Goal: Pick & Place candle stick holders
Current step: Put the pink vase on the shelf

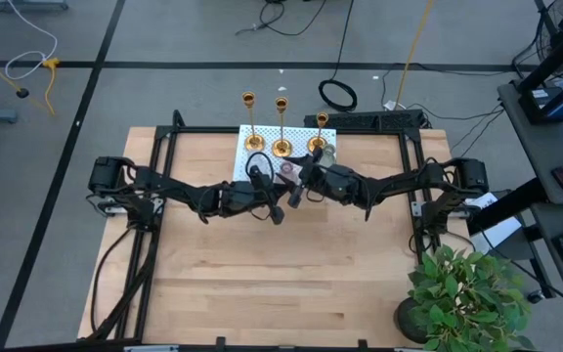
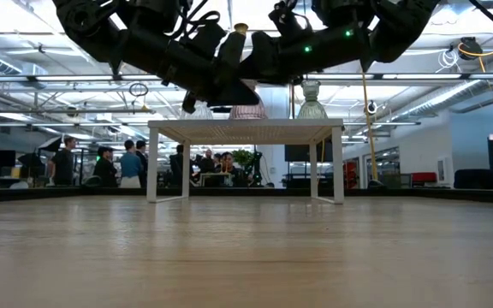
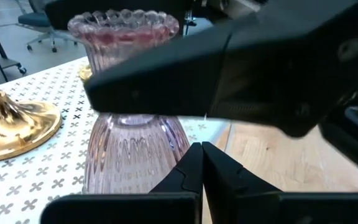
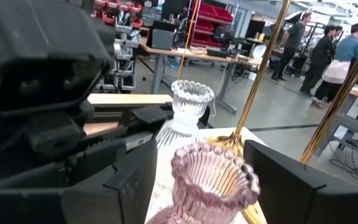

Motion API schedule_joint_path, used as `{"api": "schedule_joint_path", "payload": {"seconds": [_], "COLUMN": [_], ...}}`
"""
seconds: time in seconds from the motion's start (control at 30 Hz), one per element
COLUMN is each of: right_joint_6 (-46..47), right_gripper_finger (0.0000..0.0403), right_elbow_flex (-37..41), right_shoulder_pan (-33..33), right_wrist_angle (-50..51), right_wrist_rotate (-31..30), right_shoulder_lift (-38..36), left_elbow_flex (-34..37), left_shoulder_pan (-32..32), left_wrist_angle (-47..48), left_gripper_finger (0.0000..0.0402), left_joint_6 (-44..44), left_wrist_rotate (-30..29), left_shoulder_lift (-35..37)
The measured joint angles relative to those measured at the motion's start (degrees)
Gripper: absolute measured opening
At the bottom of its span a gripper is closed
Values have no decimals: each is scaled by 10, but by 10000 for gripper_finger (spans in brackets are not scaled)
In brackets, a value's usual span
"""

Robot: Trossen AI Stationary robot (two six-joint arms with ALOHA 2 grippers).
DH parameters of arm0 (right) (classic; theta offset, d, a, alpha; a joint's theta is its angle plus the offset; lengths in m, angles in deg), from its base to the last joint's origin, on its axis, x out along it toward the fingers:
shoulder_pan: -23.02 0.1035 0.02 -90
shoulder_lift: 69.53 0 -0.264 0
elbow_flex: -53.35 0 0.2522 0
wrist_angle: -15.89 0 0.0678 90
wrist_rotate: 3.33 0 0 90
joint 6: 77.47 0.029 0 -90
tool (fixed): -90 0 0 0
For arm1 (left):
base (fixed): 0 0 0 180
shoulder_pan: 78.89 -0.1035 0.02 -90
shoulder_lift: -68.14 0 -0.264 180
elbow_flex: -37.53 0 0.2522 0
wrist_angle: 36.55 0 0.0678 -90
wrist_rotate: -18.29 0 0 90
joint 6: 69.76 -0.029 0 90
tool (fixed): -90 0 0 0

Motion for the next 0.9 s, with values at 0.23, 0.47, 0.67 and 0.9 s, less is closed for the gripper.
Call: {"api": "schedule_joint_path", "payload": {"seconds": [0.23, 0.47, 0.67, 0.9], "right_joint_6": [-10, -13, -37, -43], "right_gripper_finger": [228, 224, 222, 222], "right_elbow_flex": [0, 0, 0, 0], "right_shoulder_pan": [0, 1, 1, 1], "right_wrist_angle": [-6, -28, -53, -80], "right_wrist_rotate": [-1, -1, -1, -1], "right_shoulder_lift": [0, 0, -2, -3], "left_elbow_flex": [0, 0, 0, 0], "left_shoulder_pan": [0, 0, 0, -1], "left_wrist_angle": [11, 11, 11, 11], "left_gripper_finger": [5, 5, 5, 5], "left_joint_6": [6, 4, 4, 1], "left_wrist_rotate": [-5, -17, -33, -47], "left_shoulder_lift": [0, 0, 0, 0]}}
